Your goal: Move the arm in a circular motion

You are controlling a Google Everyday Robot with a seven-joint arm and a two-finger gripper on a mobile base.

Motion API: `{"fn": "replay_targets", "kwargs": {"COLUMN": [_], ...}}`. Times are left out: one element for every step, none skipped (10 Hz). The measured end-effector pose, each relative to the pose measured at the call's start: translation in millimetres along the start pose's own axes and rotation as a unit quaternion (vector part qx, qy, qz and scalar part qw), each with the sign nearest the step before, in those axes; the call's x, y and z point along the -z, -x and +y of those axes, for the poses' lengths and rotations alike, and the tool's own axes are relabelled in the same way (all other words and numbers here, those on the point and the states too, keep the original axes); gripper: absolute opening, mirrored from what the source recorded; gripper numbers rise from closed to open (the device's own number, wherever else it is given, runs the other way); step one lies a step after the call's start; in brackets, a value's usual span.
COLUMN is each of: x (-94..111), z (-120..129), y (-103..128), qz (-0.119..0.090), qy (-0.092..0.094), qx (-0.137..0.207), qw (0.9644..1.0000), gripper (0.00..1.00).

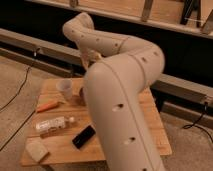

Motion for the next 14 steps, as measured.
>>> {"fn": "replay_targets", "kwargs": {"x": [0, -1, -1, 4, 10, 20, 28, 46, 57, 63, 66, 67, 65, 61], "z": [35, 71, 110, 150, 173, 197, 212, 230, 231, 224, 212, 195, 181, 169], "y": [9, 13, 10, 0, -11, -28, -44, -83, -115, -147, -179, -215, -240, -261], "qz": [0.001, 0.004, 0.008, 0.013, 0.017, 0.021, 0.025, 0.034, 0.043, 0.056, 0.070, 0.090, 0.108, 0.124], "qy": [0.003, 0.007, 0.017, 0.032, 0.042, 0.057, 0.067, 0.085, 0.094, 0.098, 0.103, 0.113, 0.126, 0.145], "qx": [0.033, 0.071, 0.118, 0.175, 0.214, 0.265, 0.300, 0.369, 0.407, 0.431, 0.447, 0.447, 0.435, 0.413], "qw": [0.9995, 0.9974, 0.9928, 0.9839, 0.9757, 0.9625, 0.9512, 0.9250, 0.9077, 0.8953, 0.8861, 0.8828, 0.8852, 0.8906], "gripper": [0.65, 0.65, 0.65, 0.65, 0.65, 0.65, 0.65, 0.65, 0.65, 0.65, 0.65, 0.65, 0.65, 0.65]}}
